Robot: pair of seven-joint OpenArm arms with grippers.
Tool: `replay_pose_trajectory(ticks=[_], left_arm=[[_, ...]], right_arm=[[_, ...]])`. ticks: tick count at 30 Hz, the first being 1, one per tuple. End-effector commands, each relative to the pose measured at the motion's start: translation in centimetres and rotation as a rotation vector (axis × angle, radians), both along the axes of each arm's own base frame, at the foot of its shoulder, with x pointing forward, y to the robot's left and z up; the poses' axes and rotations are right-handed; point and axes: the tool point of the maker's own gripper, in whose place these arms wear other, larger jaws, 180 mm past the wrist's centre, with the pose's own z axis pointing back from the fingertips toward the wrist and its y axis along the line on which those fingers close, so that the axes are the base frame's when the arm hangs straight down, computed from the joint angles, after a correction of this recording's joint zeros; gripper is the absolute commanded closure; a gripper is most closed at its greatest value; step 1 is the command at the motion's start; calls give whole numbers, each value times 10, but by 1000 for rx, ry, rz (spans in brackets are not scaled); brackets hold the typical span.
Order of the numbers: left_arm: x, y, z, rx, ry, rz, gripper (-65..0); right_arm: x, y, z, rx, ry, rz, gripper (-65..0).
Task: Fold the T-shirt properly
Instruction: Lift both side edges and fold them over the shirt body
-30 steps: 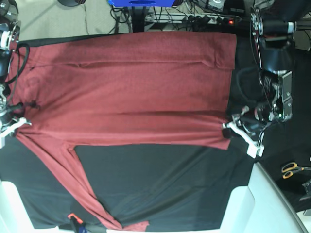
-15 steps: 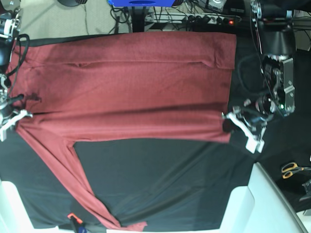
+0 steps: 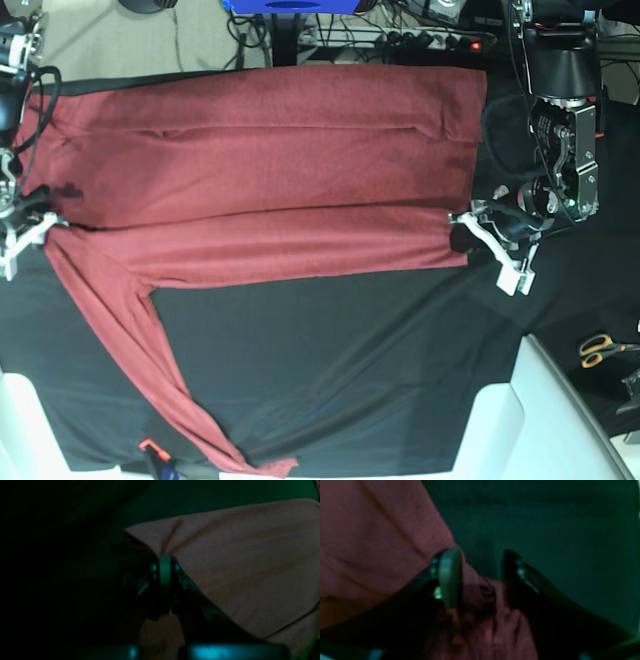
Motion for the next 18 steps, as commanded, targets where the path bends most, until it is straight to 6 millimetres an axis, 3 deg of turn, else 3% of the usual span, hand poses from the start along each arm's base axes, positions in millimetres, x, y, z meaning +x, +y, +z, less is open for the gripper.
replay_pose_trajectory(ticks=[1, 3, 8, 11, 13, 18], left_arm=[[13, 3, 15, -2, -55, 7, 0], [13, 3, 15, -2, -55, 7, 0], [13, 6, 15, -3, -53, 14, 0], [13, 4, 14, -2, -52, 8, 0], [13, 3, 14, -3, -50, 7, 0], [13, 4, 14, -3, -50, 8, 0]], right_arm=[[16, -13, 27, -37, -80, 5, -311], [24, -11, 39, -53, -113, 19, -329], [36, -10, 44, -38, -72, 12, -335], [48, 5, 45, 18, -70, 77, -332], [52, 14, 39, 54, -58, 92, -330], [54, 17, 24, 108, -15, 63, -329]])
